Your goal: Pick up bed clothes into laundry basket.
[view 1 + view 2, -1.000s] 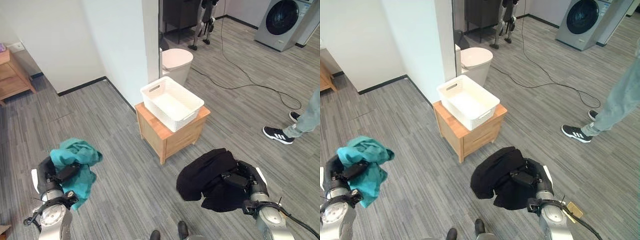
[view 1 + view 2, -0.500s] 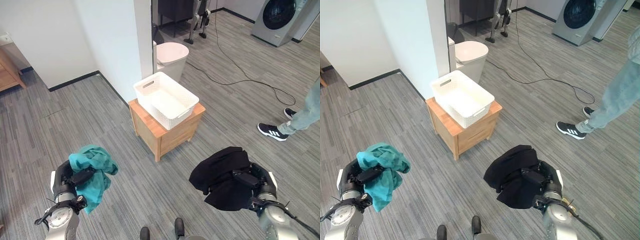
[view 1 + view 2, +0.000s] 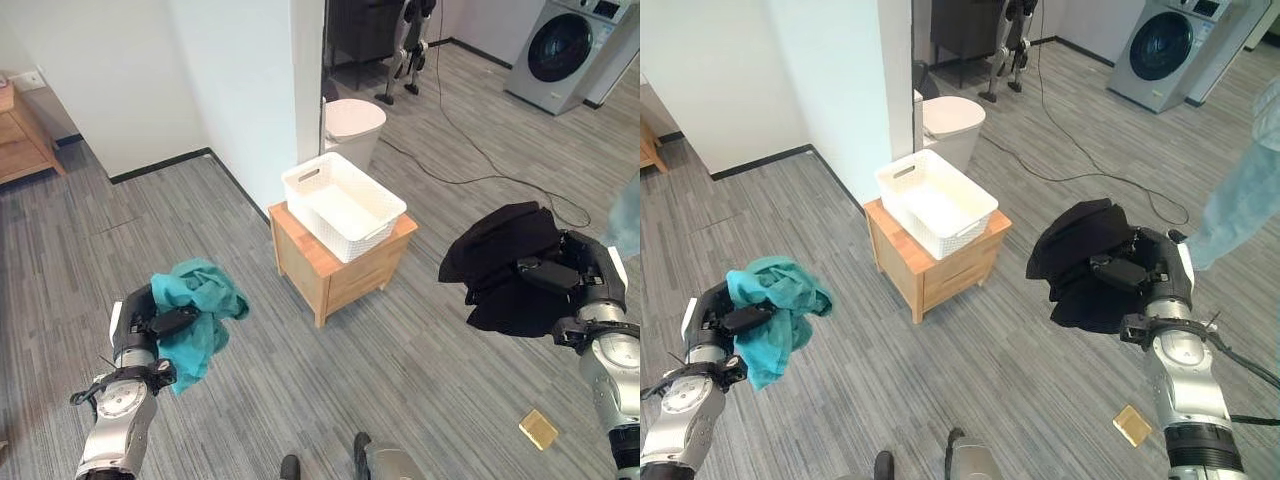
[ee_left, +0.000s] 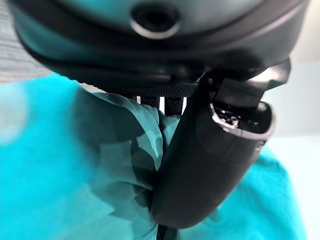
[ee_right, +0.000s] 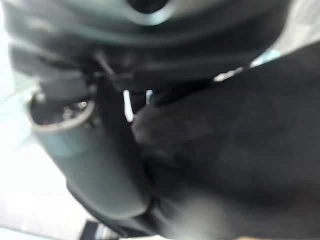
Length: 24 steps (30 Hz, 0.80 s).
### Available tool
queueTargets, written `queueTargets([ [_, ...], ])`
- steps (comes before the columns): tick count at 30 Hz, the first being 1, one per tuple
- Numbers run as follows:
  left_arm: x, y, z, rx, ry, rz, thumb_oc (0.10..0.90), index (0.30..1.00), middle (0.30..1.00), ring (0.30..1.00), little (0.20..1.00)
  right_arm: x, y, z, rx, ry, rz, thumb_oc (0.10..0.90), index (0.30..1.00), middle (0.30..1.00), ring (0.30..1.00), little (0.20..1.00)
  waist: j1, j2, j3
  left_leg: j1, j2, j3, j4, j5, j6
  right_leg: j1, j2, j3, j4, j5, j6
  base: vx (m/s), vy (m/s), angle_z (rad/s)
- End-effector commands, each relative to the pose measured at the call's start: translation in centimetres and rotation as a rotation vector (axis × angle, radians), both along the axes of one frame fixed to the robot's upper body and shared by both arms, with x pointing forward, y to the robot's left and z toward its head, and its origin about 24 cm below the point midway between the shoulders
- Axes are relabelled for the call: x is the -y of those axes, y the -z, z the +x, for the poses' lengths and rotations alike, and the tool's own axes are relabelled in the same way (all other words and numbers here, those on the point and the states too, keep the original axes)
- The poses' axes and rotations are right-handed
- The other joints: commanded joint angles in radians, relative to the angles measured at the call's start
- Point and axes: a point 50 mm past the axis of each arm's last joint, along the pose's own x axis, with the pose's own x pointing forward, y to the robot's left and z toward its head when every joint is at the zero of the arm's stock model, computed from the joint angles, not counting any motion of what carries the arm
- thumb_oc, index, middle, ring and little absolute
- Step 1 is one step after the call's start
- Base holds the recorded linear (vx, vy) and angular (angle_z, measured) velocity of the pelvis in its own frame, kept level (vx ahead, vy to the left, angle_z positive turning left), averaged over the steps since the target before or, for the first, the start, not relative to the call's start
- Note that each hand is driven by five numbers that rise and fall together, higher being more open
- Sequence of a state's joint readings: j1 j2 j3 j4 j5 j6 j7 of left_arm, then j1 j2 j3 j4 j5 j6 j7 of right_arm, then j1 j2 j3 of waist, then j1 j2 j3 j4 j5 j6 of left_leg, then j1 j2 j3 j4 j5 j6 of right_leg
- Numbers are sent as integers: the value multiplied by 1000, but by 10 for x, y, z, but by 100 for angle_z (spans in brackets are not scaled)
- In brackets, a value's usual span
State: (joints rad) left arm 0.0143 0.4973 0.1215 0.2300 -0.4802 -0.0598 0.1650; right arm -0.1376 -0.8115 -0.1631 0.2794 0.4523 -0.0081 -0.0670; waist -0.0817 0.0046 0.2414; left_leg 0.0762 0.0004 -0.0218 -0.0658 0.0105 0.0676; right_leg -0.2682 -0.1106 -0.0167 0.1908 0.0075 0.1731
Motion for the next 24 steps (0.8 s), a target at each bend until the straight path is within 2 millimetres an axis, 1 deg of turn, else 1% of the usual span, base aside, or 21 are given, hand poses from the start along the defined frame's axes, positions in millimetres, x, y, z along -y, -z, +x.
queueTargets([
  [1,2,-87,32,363,97,118,400,300,300,300,300,13,-93,9,251,18,-230,400,300,300,300,300,-54,-22,-82,251,78,-17,-13,-175,-124,-55,4,11,-185,175,23,285,-190,31],
  [2,2,-87,32,363,100,115,400,300,300,300,300,14,-93,8,251,20,-231,400,300,300,300,300,-56,-17,-80,252,82,-21,-13,-175,-125,-52,4,5,-184,173,23,535,-403,43],
  [3,1,-81,31,359,93,86,400,300,300,300,300,16,-100,1,260,7,-252,400,300,300,300,300,-70,-30,-100,261,118,-44,41,-157,-150,-34,27,39,-142,174,8,413,-345,62],
  [4,3,-76,30,359,93,51,400,300,300,300,300,17,-113,2,290,8,-284,400,300,300,300,300,-67,-30,-102,235,147,-58,163,-61,-178,-28,43,52,-110,176,-10,533,-451,75],
  [5,3,-70,28,345,79,28,400,300,300,300,300,18,-115,6,290,12,-280,400,300,300,300,300,-55,-34,-105,176,162,-47,292,29,-181,0,43,39,-104,161,-28,290,-229,54],
  [6,3,-70,27,345,77,29,400,300,300,300,300,17,-115,6,290,11,-280,400,300,300,300,300,-59,-32,-108,172,163,-49,296,24,-179,0,43,37,-105,156,-26,321,-442,56],
  [7,5,-67,27,354,69,-10,400,300,300,300,300,22,-137,7,328,24,-301,400,300,300,300,300,-2,-84,-63,-60,145,-63,630,131,-145,102,47,51,-129,130,-91,163,-329,64],
  [8,4,-68,27,358,66,-10,400,300,300,300,300,22,-138,8,332,22,-301,400,300,300,300,300,-13,-86,-66,-83,137,-72,649,131,-144,93,39,46,-131,137,-90,203,-476,48],
  [9,6,-69,28,361,71,-4,400,300,300,300,300,17,-149,13,350,11,-326,400,300,300,300,300,16,-104,-39,-144,107,-72,727,101,-127,123,44,44,-142,128,-109,187,-311,30],
  [10,5,-65,27,339,77,-1,400,300,300,300,300,18,-160,14,345,26,-367,400,300,300,300,300,47,-130,-18,-237,90,-25,730,81,-125,168,44,45,-150,111,-123,220,-305,-11],
  [11,5,-65,27,340,72,-4,400,300,300,300,300,17,-162,17,346,21,-369,400,300,300,300,300,48,-125,-16,-238,94,-20,739,73,-124,169,47,50,-151,111,-122,279,-207,-19],
  [12,5,-61,25,322,75,-7,400,300,300,300,300,17,-169,16,334,21,-407,400,300,300,300,300,56,-127,-16,-272,106,5,685,70,-137,187,40,41,-161,102,-122,239,-43,-37],
  [13,4,-59,25,314,78,-13,400,300,300,300,300,14,-175,17,329,6,-441,400,300,300,300,300,65,-120,-19,-276,119,31,602,59,-147,211,47,34,-172,90,-120,359,-69,-15],
  [14,3,-56,23,304,75,-16,400,300,300,300,300,10,-180,17,329,-14,-468,400,300,300,300,300,65,-118,-29,-264,129,66,498,80,-156,230,45,26,-190,86,-116,374,-25,6],
  [15,2,-53,23,288,75,-16,400,300,300,300,300,6,-183,18,330,-27,-501,400,300,300,300,300,69,-110,-38,-254,125,94,372,88,-159,247,50,17,-201,73,-109,383,-7,29],
  [16,7,-51,22,283,85,-13,400,300,300,300,300,1,-191,18,334,-30,-551,400,300,300,300,300,84,-106,-39,-241,91,79,273,90,-153,265,60,20,-205,61,-107,477,34,31],
  [17,7,-46,18,268,78,-5,400,300,300,300,300,-7,-201,22,342,-37,-632,400,300,300,300,300,102,-90,-48,-208,44,19,168,88,-142,280,85,25,-193,40,-103,357,28,20],
  [18,7,-44,17,266,73,-8,400,300,300,300,300,-9,-201,24,341,-41,-637,400,300,300,300,300,98,-87,-46,-197,43,19,157,91,-142,285,85,25,-190,36,-103,398,72,-13],
  [19,6,-42,18,257,66,-28,400,300,300,300,300,-13,-198,29,322,-55,-640,400,300,300,300,300,86,-82,-64,-153,37,16,113,84,-136,297,87,22,-187,24,-103,250,77,-30],
  [21,13,-39,19,258,80,-36,400,300,300,300,300,-16,-204,31,334,-47,-661,400,300,300,300,300,85,-84,-80,-138,24,0,75,89,-134,303,78,20,-200,23,-97,231,78,-18],
  [24,8,-38,19,242,77,-31,400,300,300,300,300,-19,-209,36,321,-41,-702,400,300,300,300,300,88,-81,-100,-106,18,3,13,95,-128,312,73,28,-228,24,-88,184,101,-2],
])
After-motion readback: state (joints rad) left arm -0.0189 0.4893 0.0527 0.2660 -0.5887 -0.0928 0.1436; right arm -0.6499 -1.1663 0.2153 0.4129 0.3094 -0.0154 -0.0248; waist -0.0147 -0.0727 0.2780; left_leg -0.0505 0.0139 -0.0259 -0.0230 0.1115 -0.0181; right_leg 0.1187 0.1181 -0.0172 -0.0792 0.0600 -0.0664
